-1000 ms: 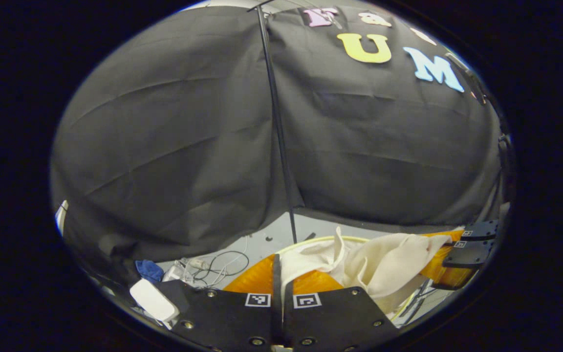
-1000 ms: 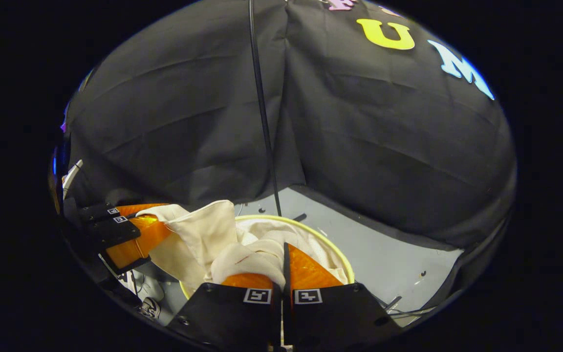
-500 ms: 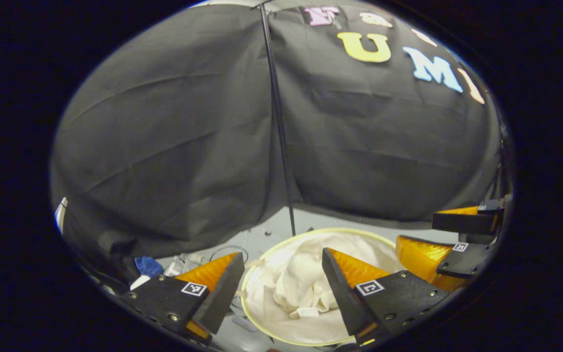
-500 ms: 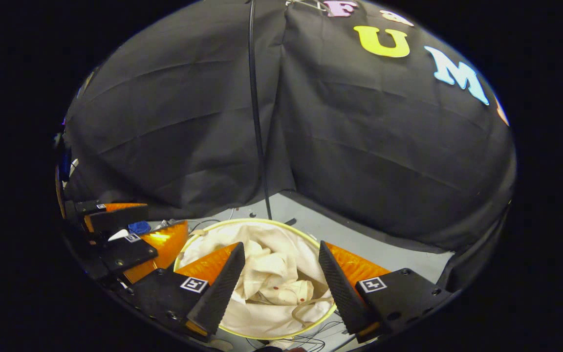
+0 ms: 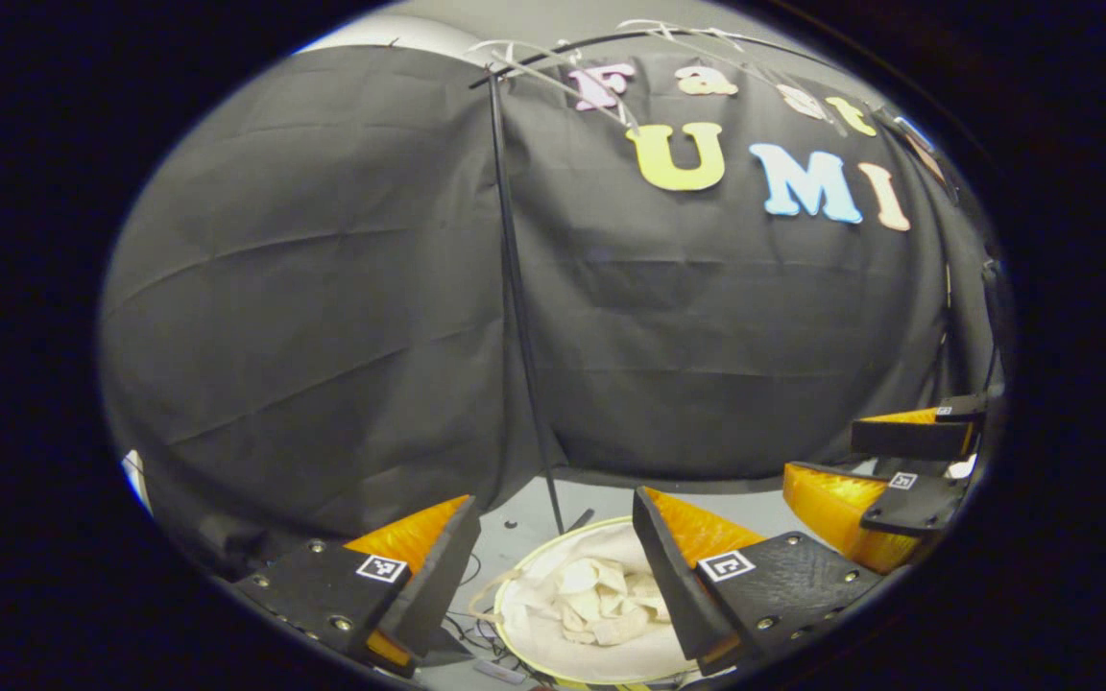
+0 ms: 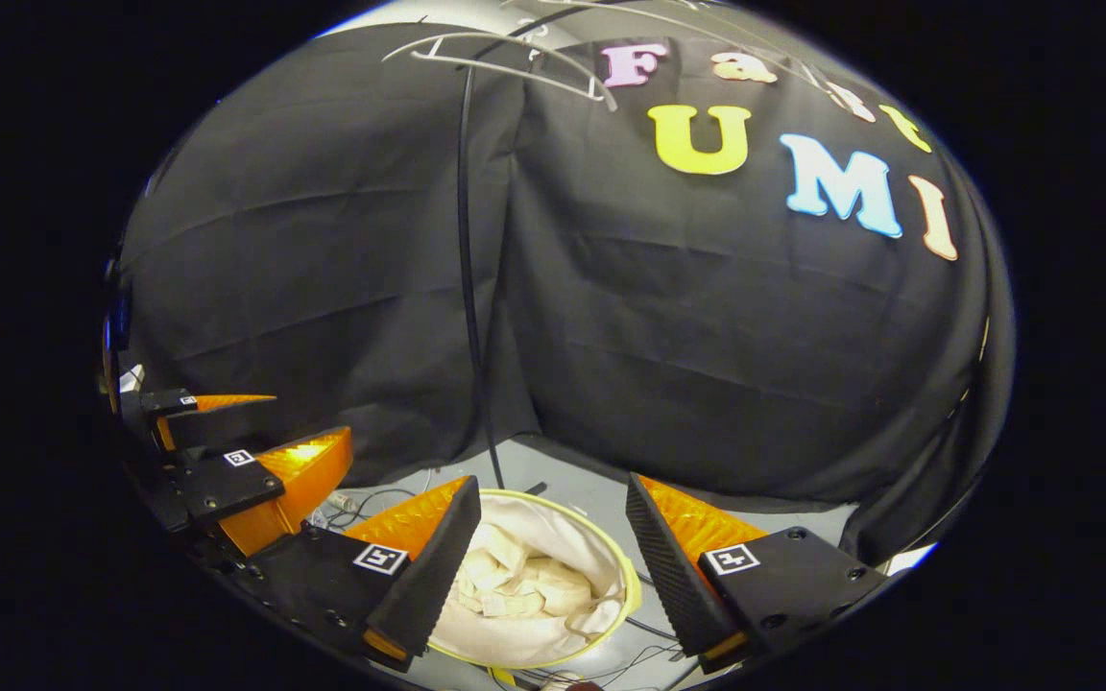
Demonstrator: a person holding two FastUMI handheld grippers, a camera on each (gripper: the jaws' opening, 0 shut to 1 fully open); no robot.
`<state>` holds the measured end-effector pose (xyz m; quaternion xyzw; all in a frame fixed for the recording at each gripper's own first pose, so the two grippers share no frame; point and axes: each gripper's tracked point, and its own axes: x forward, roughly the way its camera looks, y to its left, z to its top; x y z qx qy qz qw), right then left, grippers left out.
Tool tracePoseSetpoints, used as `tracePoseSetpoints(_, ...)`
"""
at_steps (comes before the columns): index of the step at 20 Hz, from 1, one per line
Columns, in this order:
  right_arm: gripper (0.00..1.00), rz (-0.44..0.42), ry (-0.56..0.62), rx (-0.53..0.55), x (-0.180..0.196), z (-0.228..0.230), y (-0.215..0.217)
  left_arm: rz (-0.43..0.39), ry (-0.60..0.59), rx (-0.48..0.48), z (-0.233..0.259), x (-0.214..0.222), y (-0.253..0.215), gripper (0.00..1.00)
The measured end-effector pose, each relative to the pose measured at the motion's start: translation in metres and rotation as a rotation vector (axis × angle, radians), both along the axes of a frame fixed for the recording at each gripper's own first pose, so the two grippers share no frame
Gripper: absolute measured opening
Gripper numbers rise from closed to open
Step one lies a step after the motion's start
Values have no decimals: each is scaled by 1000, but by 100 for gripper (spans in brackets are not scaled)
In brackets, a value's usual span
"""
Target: Grasp the clothes on the hanger with both hands and then place them into the laundry hamper below.
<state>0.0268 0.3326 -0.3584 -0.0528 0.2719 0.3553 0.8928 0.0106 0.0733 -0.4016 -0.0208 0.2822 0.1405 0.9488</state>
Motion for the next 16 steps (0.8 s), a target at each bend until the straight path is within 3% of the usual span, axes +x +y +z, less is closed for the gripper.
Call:
tracePoseSetpoints(13, 94, -180, -168, 79, -11, 154, -74, -128, -192, -21, 134, -6, -8, 94)
tracePoseSetpoints(16, 94, -227, -187, 84, -13, 169, -95, -163, -219, -18, 163, 3, -18, 94)
